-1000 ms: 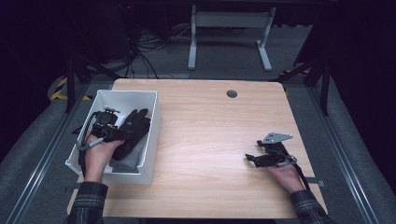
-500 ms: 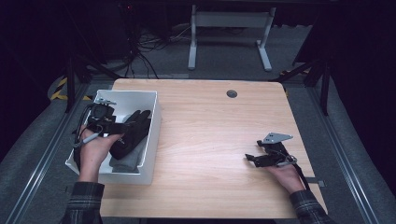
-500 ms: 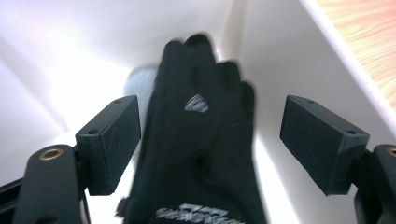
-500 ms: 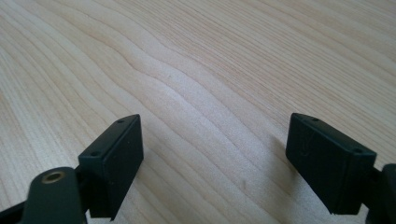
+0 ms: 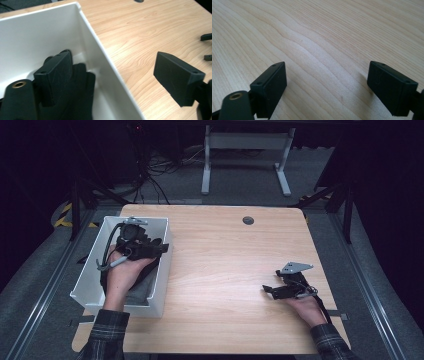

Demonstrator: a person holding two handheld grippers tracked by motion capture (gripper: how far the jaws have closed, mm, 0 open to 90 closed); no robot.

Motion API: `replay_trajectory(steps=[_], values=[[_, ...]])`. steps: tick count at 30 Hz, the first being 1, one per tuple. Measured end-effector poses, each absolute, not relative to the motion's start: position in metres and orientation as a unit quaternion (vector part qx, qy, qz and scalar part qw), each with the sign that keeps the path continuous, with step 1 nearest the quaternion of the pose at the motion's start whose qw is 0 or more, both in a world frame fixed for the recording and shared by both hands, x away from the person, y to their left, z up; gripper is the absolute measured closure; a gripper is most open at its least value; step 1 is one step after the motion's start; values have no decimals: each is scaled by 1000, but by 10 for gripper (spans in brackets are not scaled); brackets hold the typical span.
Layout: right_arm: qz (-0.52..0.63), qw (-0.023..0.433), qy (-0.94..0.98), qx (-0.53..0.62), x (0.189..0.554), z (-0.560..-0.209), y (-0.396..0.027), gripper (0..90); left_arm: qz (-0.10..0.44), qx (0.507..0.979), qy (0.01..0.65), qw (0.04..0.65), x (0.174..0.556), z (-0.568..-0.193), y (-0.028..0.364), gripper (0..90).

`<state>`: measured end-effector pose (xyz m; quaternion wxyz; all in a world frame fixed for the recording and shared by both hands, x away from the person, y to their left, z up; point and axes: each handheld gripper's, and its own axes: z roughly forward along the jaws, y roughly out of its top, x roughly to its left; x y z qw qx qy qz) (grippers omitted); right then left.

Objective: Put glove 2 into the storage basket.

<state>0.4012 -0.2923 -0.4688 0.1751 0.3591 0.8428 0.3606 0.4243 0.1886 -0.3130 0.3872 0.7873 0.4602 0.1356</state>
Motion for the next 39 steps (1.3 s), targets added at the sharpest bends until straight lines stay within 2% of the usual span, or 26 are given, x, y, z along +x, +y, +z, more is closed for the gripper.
replay_trajectory(steps=[24, 39], values=[[360, 174, 843, 360, 401, -469, -292, 164, 111, 820, 390, 403, 417, -314, 109, 140], [360, 174, 843, 360, 401, -469, -292, 162, 83, 836, 360, 406, 407, -354, 64, 141]])
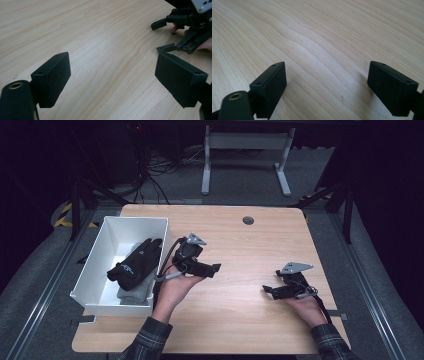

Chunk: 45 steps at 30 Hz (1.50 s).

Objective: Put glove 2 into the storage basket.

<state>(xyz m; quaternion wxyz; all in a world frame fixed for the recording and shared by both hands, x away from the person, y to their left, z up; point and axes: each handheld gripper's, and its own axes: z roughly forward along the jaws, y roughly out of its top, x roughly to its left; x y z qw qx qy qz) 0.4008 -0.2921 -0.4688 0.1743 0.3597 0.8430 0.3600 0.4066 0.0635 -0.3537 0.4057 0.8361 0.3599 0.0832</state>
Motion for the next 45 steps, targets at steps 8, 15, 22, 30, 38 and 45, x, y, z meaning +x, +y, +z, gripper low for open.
replay_trajectory(steps=[8, 15, 22, 30, 38, 45], values=[[360, 174, 843, 360, 401, -469, -292, 162, 80, 844, 353, 396, 401, -375, 50, 141], [360, 175, 843, 359, 401, -469, -292, 162, 79, 852, 341, 388, 396, -392, 38, 141], [360, 175, 843, 359, 401, -469, -292, 162, 78, 859, 331, 383, 392, -406, 29, 141], [360, 175, 843, 359, 401, -469, -292, 162, 78, 865, 325, 375, 387, -424, 23, 140], [360, 175, 843, 359, 401, -469, -292, 162, 81, 873, 319, 360, 383, -443, 20, 139], [360, 175, 843, 359, 401, -469, -292, 162, 90, 881, 309, 348, 381, -461, 19, 115]])
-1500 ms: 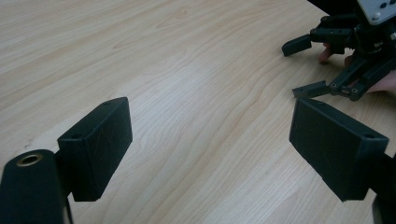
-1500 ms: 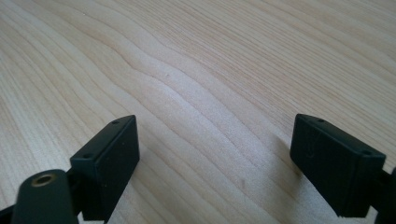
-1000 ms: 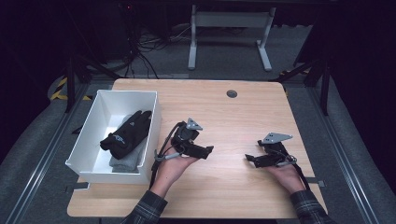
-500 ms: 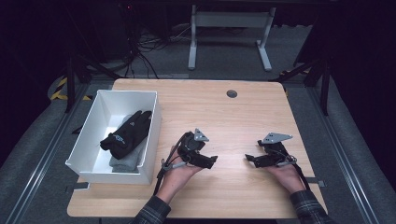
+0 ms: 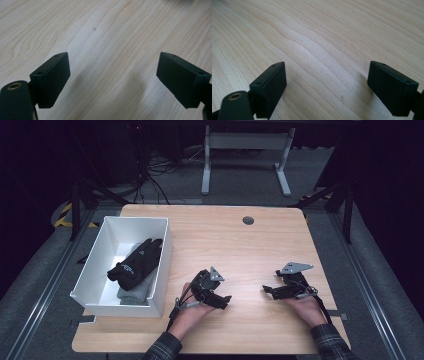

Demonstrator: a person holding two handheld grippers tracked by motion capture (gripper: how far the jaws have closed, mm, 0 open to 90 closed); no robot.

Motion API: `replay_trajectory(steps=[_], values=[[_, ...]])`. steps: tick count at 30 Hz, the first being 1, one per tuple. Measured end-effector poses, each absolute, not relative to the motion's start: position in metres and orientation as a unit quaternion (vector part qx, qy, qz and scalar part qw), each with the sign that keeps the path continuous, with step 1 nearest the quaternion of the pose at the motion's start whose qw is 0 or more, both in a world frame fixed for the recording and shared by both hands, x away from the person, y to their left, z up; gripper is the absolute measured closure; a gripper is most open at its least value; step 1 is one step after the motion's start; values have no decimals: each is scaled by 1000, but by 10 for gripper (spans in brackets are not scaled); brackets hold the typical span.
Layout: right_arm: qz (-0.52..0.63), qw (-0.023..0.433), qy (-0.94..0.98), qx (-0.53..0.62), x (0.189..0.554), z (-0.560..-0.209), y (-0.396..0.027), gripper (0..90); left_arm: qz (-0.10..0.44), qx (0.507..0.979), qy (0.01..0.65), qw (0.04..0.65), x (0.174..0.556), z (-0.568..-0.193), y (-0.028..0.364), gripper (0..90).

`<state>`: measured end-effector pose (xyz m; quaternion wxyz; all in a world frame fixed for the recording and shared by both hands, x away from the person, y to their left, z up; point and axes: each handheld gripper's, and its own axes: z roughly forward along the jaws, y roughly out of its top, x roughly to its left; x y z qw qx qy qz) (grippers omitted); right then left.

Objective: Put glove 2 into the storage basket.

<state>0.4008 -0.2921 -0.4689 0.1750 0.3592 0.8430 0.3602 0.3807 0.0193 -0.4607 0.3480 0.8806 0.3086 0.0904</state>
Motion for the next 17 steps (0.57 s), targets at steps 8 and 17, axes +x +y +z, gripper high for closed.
replay_trajectory(steps=[8, 17], values=[[360, 175, 843, 359, 401, -469, -292, 162, 108, 882, 293, 354, 377, -475, 18, 40], [360, 175, 843, 359, 401, -469, -292, 162, 105, 884, 287, 355, 376, -476, 18, 4]])
